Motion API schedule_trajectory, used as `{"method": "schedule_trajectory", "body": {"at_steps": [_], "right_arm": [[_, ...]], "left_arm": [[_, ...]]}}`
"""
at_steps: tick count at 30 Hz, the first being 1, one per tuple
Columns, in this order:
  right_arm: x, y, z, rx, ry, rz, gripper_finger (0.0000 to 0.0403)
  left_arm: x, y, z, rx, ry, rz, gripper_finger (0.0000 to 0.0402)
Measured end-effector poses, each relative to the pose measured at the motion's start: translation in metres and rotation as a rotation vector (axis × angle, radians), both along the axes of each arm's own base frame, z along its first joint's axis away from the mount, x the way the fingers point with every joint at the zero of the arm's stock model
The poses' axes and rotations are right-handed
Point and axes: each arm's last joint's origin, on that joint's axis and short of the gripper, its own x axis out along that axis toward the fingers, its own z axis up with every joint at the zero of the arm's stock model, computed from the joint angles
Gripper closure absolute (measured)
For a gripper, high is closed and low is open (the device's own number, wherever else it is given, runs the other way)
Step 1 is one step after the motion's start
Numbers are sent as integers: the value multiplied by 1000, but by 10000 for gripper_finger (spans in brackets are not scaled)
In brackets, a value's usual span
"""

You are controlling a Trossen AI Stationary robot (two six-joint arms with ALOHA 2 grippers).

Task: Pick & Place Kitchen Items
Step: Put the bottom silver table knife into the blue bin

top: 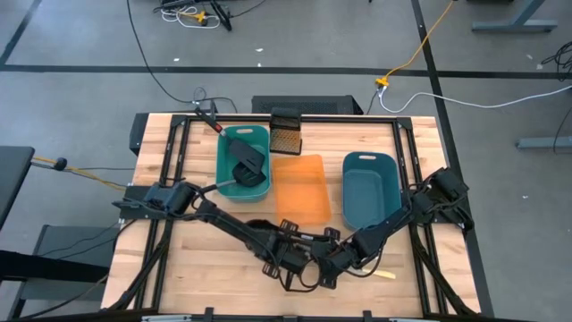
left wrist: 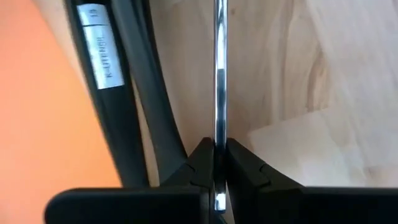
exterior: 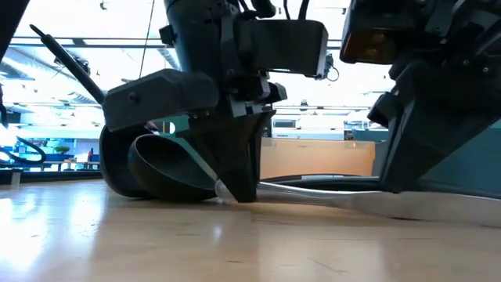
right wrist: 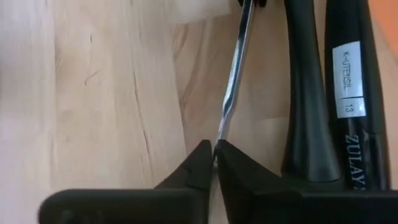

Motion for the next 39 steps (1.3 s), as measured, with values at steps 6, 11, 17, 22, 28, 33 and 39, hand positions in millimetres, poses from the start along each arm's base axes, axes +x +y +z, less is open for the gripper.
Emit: {"method": "schedule_trajectory", "body": {"at_steps": [6, 11, 17, 22, 28, 33, 39], "right_arm": [[-2, 1, 11, 17, -33, 20, 318], [-10, 6, 33, -48, -134, 14, 299], [-33, 19, 69, -159, -320, 21, 297], [-53, 30, 93, -168, -419, 36, 331], [-83, 50, 102, -212, -530, 44, 395], [-107, 58, 91, -108, -702, 45, 395], [-118, 46, 49, 78, -891, 110, 397]], "left_arm": [[-6, -10, 13, 106, -4, -1, 377], [-9, -19, 29, 151, -7, 9, 377], [-15, -22, 43, 235, -10, 37, 377], [-16, -18, 61, 327, -8, 41, 377], [-12, -9, 88, 418, -43, 52, 377], [-3, 5, 105, 419, -68, 77, 377], [3, 23, 120, 450, -81, 116, 377]]}}
